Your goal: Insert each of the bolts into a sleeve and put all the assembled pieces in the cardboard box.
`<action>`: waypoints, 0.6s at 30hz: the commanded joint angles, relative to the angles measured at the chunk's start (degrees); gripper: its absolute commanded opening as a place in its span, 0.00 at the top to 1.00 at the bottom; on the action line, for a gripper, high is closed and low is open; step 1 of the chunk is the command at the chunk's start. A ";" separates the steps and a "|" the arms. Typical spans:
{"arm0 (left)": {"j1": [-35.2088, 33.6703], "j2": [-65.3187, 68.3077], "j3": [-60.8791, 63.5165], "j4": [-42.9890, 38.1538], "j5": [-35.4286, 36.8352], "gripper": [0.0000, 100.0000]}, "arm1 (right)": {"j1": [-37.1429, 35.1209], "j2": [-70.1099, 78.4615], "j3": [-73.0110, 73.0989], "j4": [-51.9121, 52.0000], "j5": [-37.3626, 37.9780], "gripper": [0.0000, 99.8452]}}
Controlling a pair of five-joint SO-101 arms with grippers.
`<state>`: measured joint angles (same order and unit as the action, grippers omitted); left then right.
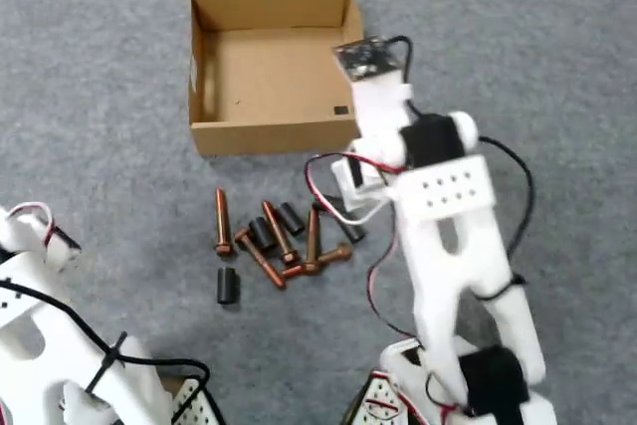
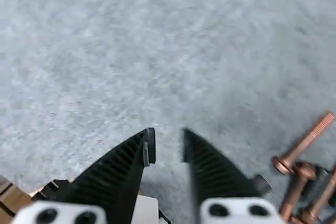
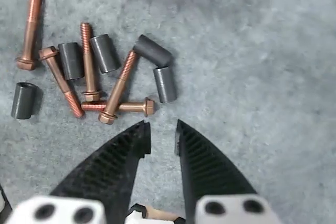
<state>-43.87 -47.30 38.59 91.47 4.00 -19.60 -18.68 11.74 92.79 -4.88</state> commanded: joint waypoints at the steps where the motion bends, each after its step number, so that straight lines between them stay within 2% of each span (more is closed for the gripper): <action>1: -4.75 0.13 4.40 -4.13 -0.70 0.81 | -2.42 4.62 0.22 -3.78 -0.18 0.93; 6: -7.21 0.13 8.53 -6.24 -2.81 0.81 | -2.42 13.58 2.86 -6.51 1.76 0.93; 10: -7.21 0.13 9.05 -6.15 -2.73 0.81 | -2.42 20.62 2.95 -7.82 6.24 0.93; 18: -7.12 0.13 9.05 -6.15 -2.73 0.81 | -0.75 28.53 2.95 -8.97 8.97 0.93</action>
<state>-50.46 -47.30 47.82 86.02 1.54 -21.36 8.75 14.90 85.14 2.07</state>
